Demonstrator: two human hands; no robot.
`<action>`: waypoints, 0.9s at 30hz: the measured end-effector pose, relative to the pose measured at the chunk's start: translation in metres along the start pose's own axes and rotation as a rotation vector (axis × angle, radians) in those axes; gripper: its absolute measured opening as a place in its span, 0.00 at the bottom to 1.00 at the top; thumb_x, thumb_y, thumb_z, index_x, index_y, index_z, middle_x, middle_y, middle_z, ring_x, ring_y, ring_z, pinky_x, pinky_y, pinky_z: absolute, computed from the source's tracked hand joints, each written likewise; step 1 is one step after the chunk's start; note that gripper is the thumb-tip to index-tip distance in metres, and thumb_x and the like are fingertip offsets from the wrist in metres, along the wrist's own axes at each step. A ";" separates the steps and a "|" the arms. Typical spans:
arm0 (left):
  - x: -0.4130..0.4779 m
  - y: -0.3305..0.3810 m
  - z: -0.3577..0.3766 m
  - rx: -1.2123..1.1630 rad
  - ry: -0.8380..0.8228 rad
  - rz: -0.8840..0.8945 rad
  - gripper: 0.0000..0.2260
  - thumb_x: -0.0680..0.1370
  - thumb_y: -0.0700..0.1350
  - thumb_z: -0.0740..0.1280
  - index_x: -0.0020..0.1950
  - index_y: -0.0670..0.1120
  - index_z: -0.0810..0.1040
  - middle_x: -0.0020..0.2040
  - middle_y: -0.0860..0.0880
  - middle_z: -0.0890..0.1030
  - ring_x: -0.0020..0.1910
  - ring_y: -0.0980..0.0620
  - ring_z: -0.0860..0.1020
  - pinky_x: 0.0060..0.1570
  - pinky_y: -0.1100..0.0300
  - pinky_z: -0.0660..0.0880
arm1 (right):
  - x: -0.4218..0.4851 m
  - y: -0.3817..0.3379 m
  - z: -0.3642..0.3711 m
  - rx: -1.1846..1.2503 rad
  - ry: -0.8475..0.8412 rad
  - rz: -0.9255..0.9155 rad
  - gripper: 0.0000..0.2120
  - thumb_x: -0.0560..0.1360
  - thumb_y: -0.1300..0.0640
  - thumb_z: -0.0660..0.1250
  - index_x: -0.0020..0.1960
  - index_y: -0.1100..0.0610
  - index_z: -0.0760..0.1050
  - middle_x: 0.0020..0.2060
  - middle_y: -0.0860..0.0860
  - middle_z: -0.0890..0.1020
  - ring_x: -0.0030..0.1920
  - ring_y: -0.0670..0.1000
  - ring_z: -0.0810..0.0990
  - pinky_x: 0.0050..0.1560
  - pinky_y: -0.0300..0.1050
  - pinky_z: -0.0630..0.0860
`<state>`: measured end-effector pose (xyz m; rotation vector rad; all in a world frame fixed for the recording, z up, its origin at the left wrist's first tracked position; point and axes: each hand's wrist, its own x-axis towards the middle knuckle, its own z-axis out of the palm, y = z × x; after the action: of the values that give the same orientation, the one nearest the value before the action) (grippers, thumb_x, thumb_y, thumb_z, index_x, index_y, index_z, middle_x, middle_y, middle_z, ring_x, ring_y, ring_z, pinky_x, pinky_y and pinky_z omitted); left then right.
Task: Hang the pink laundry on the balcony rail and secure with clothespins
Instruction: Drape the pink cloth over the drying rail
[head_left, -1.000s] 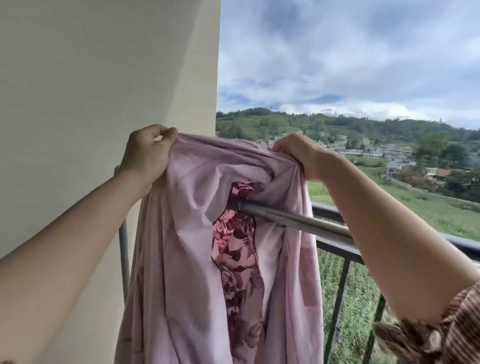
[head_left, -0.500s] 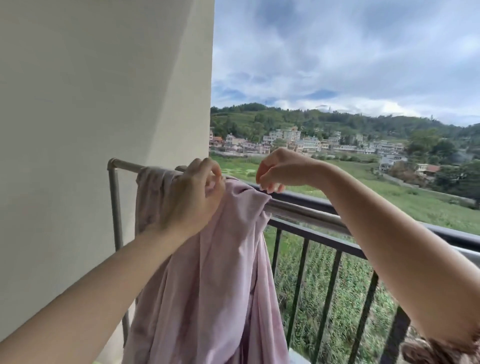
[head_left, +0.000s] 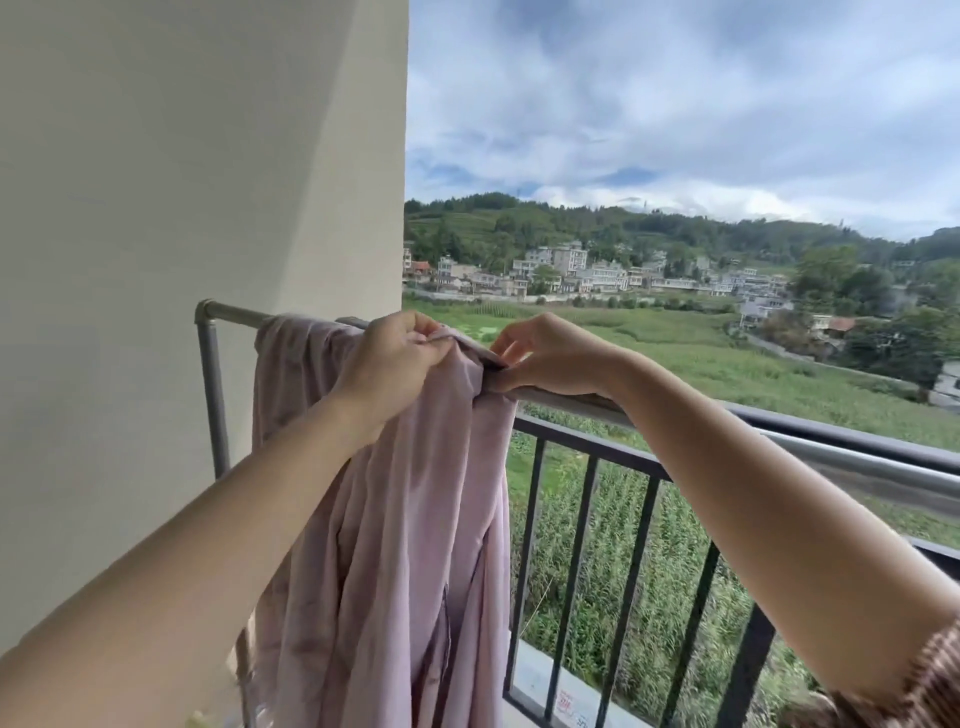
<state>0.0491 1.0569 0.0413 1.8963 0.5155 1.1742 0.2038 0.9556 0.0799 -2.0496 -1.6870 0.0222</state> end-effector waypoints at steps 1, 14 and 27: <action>0.002 0.009 0.000 -0.072 -0.031 -0.024 0.07 0.74 0.44 0.68 0.36 0.49 0.77 0.34 0.50 0.79 0.38 0.53 0.76 0.43 0.59 0.71 | 0.001 -0.001 0.004 -0.015 0.050 0.011 0.15 0.71 0.51 0.73 0.55 0.54 0.79 0.46 0.49 0.83 0.45 0.50 0.80 0.39 0.39 0.73; 0.005 0.078 -0.025 0.332 -0.536 0.031 0.29 0.61 0.52 0.79 0.58 0.55 0.70 0.49 0.56 0.73 0.47 0.59 0.72 0.47 0.61 0.68 | -0.018 0.009 -0.044 0.965 0.007 0.169 0.05 0.75 0.65 0.61 0.45 0.66 0.74 0.37 0.57 0.76 0.32 0.51 0.75 0.34 0.40 0.75; -0.017 0.098 0.021 0.371 0.138 0.448 0.08 0.71 0.44 0.74 0.49 0.46 0.85 0.41 0.52 0.79 0.41 0.56 0.77 0.42 0.66 0.69 | -0.081 0.018 -0.039 -0.353 0.586 0.116 0.09 0.71 0.53 0.66 0.45 0.58 0.71 0.37 0.51 0.76 0.36 0.54 0.74 0.30 0.43 0.66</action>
<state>0.0516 0.9799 0.1080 2.3395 0.4132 1.5927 0.2128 0.8648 0.0846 -2.1081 -1.2627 -0.8089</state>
